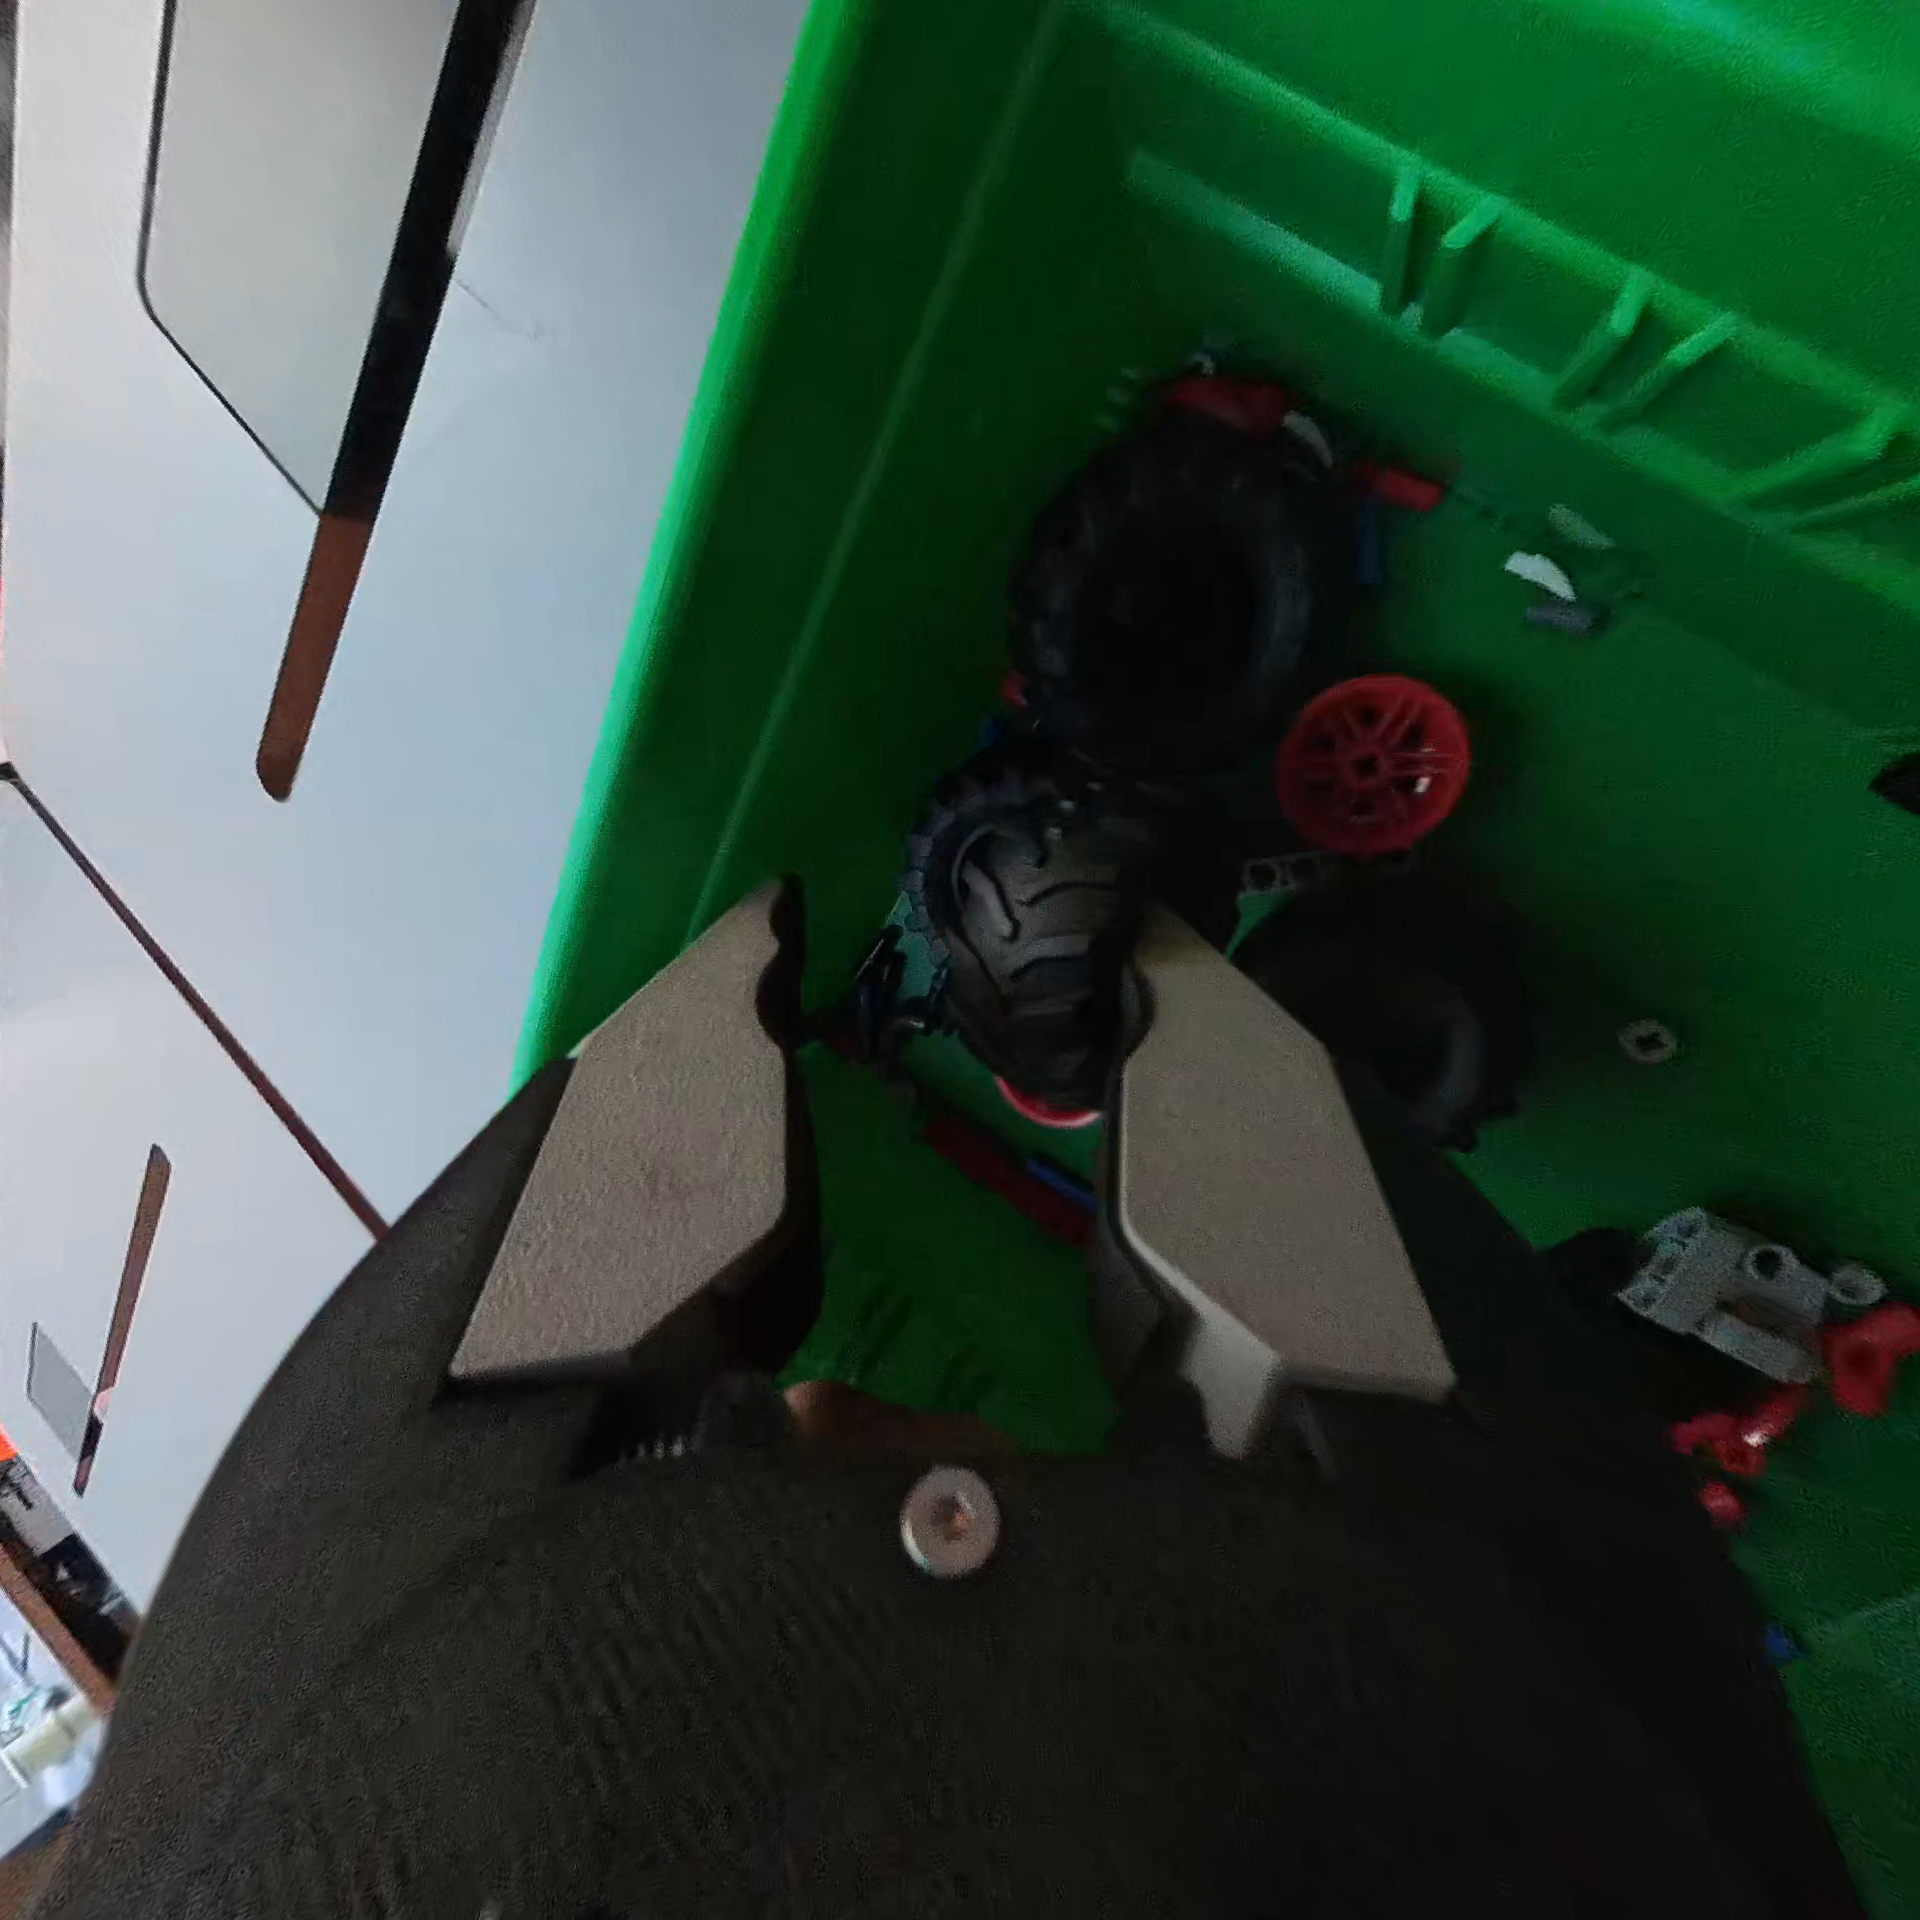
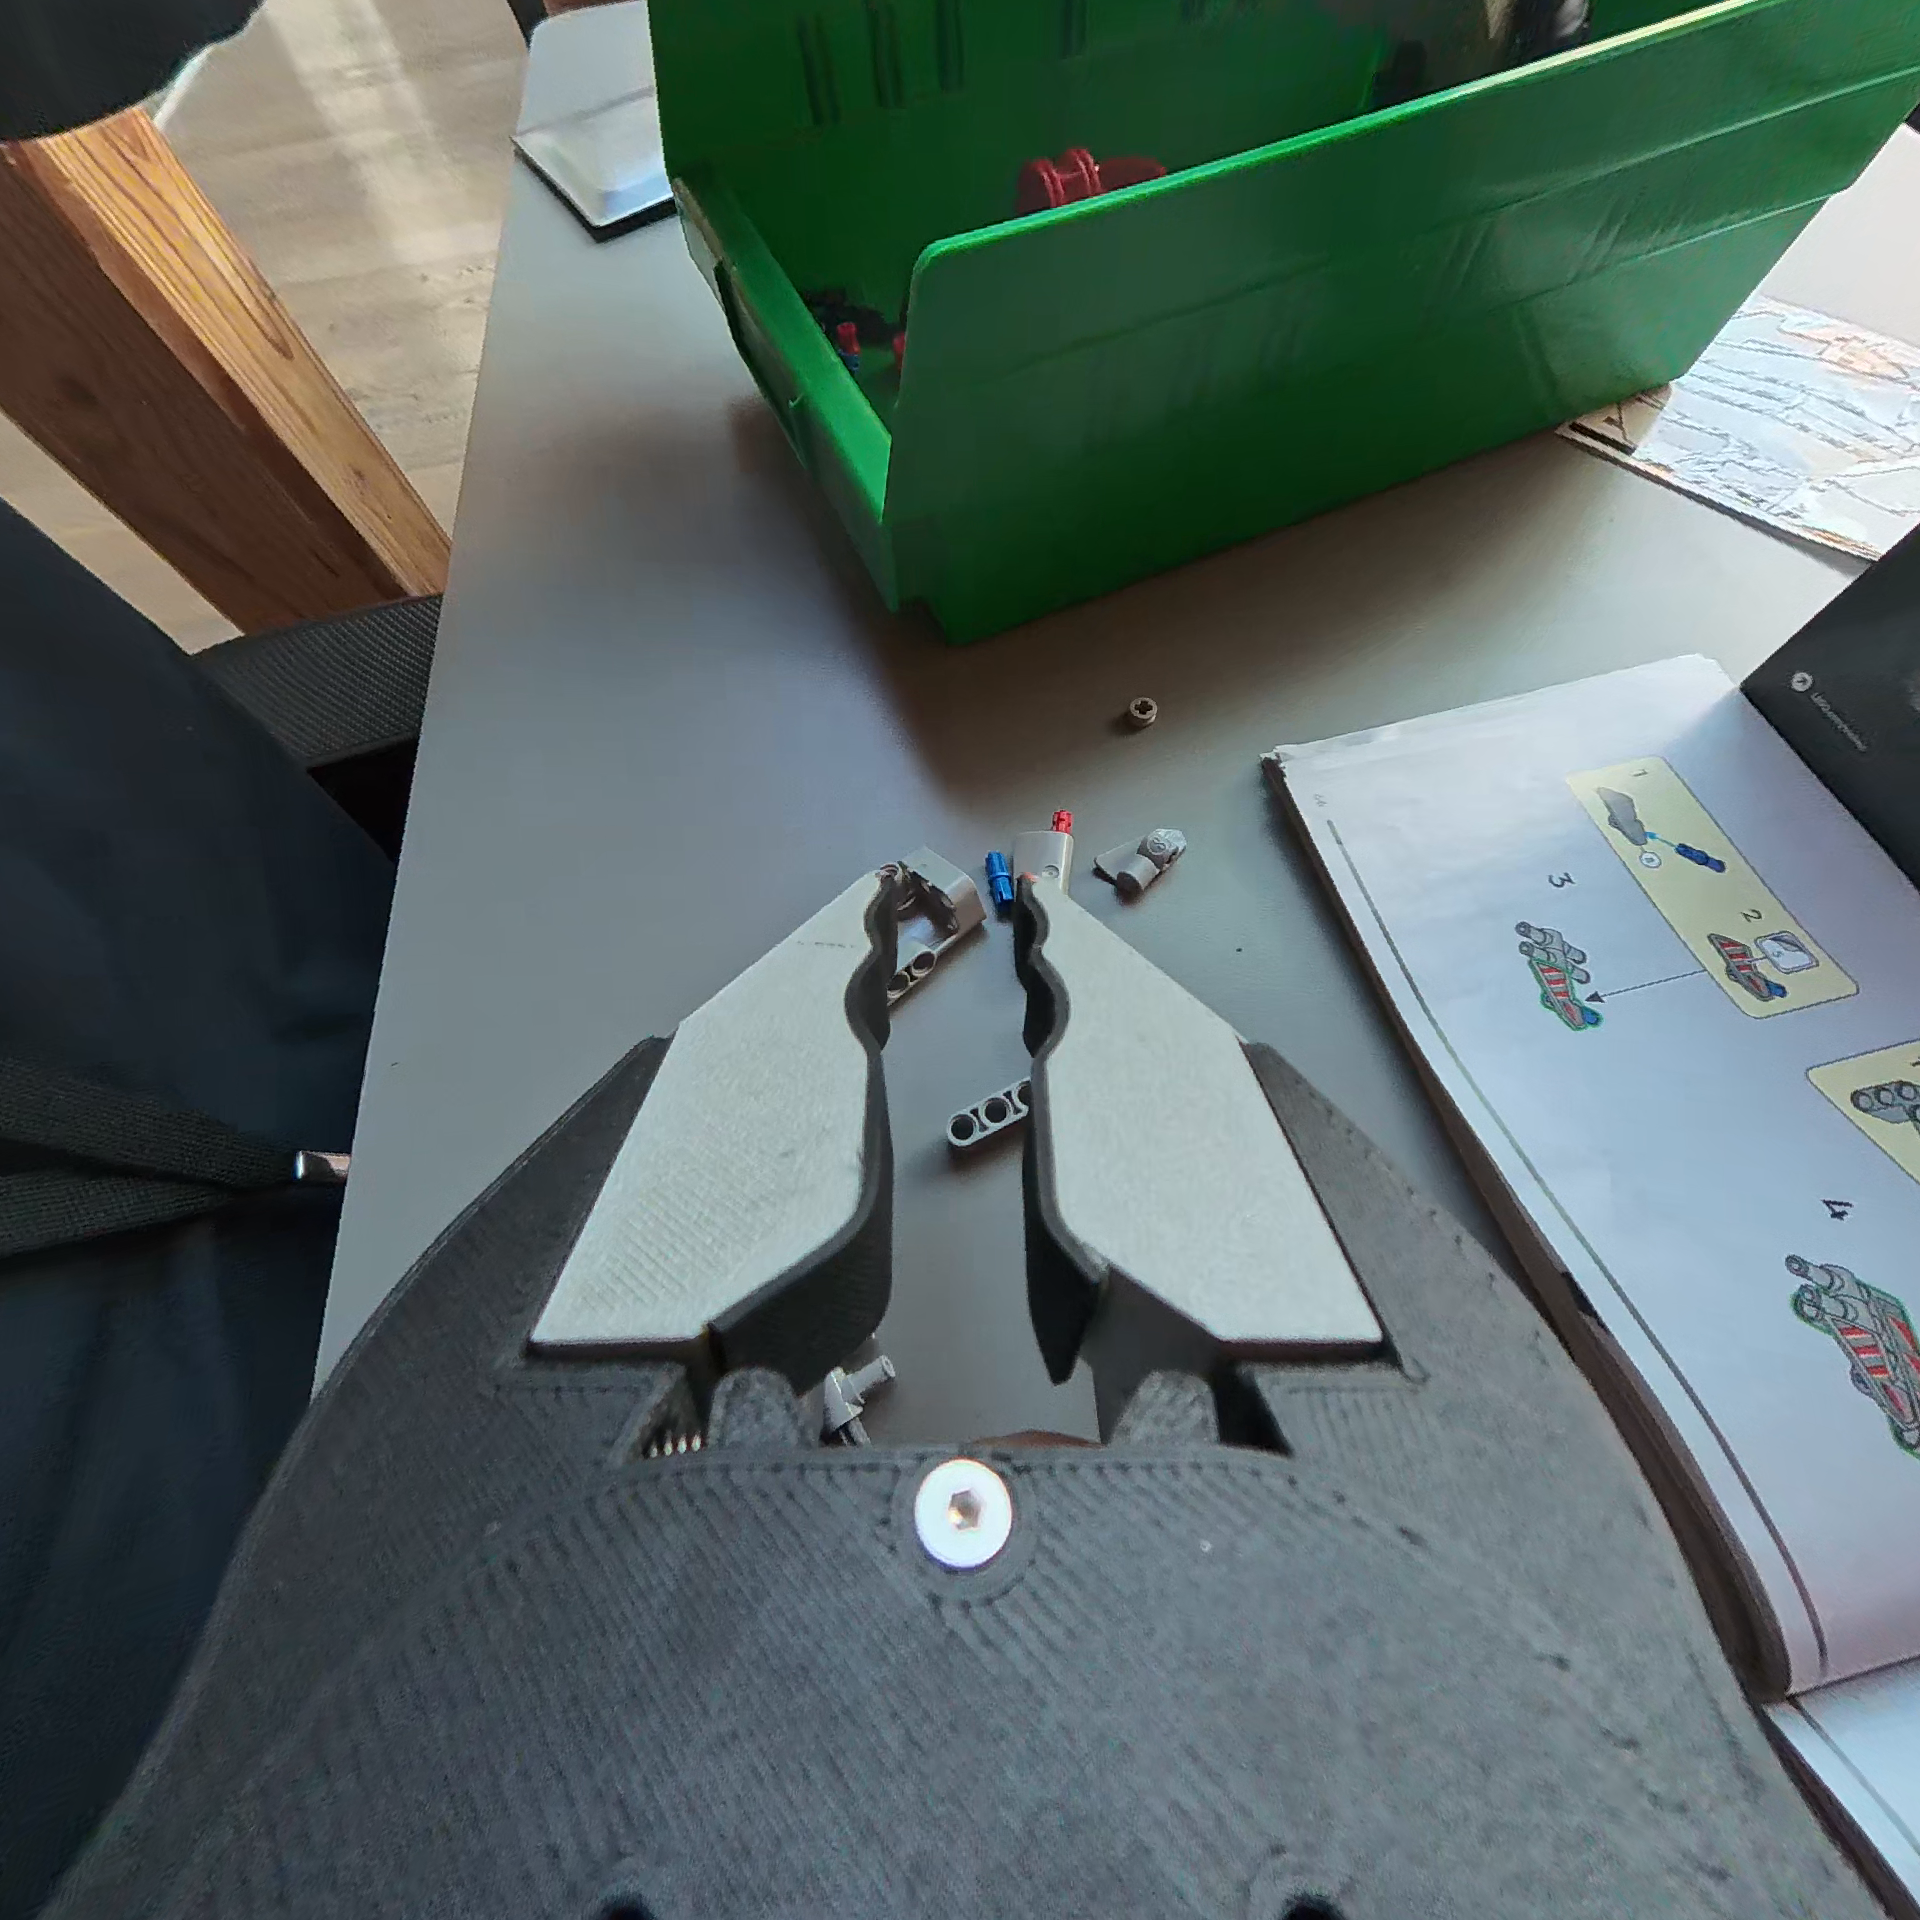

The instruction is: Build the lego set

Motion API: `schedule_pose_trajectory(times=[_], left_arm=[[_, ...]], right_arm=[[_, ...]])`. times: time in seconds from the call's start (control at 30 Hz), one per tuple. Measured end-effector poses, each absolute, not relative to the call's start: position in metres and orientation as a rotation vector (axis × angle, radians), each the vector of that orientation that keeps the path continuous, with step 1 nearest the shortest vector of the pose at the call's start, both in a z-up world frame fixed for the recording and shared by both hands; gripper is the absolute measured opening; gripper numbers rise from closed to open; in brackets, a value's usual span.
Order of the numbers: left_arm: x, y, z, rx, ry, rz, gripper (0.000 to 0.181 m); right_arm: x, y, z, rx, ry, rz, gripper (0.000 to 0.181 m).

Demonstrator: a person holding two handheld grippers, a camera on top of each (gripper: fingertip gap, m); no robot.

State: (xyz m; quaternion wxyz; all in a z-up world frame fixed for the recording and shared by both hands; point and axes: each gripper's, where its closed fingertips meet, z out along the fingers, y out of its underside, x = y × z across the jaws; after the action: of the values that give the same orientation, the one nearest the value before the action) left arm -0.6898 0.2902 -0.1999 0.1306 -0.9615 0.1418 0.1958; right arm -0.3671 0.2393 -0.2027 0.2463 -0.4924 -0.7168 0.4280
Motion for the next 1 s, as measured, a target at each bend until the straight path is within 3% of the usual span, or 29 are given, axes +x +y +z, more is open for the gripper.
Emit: schedule_pose_trajectory(times=[0.03,0.07,0.13,0.2,0.23,0.3,0.5,0.8,0.93,1.0], left_arm=[[-0.686,0.292,-0.198,-2.772,0.422,0.538,0.063],[-0.687,0.295,-0.195,-2.746,0.381,0.537,0.057],[-0.703,0.296,-0.189,-2.718,0.314,0.685,0.027],[-0.706,0.281,-0.202,-2.763,0.497,0.861,0.037],[-0.700,0.283,-0.202,-2.702,0.583,0.911,0.026],[-0.686,0.281,-0.202,-2.676,0.695,0.897,0.025],[-0.663,0.277,-0.205,-2.768,0.601,0.540,0.046],[-0.663,0.274,-0.206,-2.770,0.535,0.455,0.045],[-0.649,0.272,-0.195,-2.761,0.524,0.244,0.075],[-0.651,0.280,-0.181,-2.663,0.553,0.279,0.065]], right_arm=[[-0.367,0.239,-0.202,-1.342,-1.954,1.166,0.019],[-0.367,0.239,-0.202,-1.339,-1.951,1.166,0.019],[-0.367,0.239,-0.201,-1.336,-1.949,1.167,0.019],[-0.367,0.239,-0.201,-1.336,-1.950,1.168,0.019],[-0.367,0.239,-0.201,-1.335,-1.951,1.167,0.019],[-0.367,0.238,-0.201,-1.331,-1.952,1.167,0.019],[-0.367,0.239,-0.199,-1.321,-1.948,1.155,0.019],[-0.366,0.237,-0.198,-1.311,-1.948,1.151,0.019],[-0.367,0.238,-0.203,-1.332,-1.961,1.137,0.020],[-0.367,0.239,-0.202,-1.335,-1.957,1.143,0.021]])
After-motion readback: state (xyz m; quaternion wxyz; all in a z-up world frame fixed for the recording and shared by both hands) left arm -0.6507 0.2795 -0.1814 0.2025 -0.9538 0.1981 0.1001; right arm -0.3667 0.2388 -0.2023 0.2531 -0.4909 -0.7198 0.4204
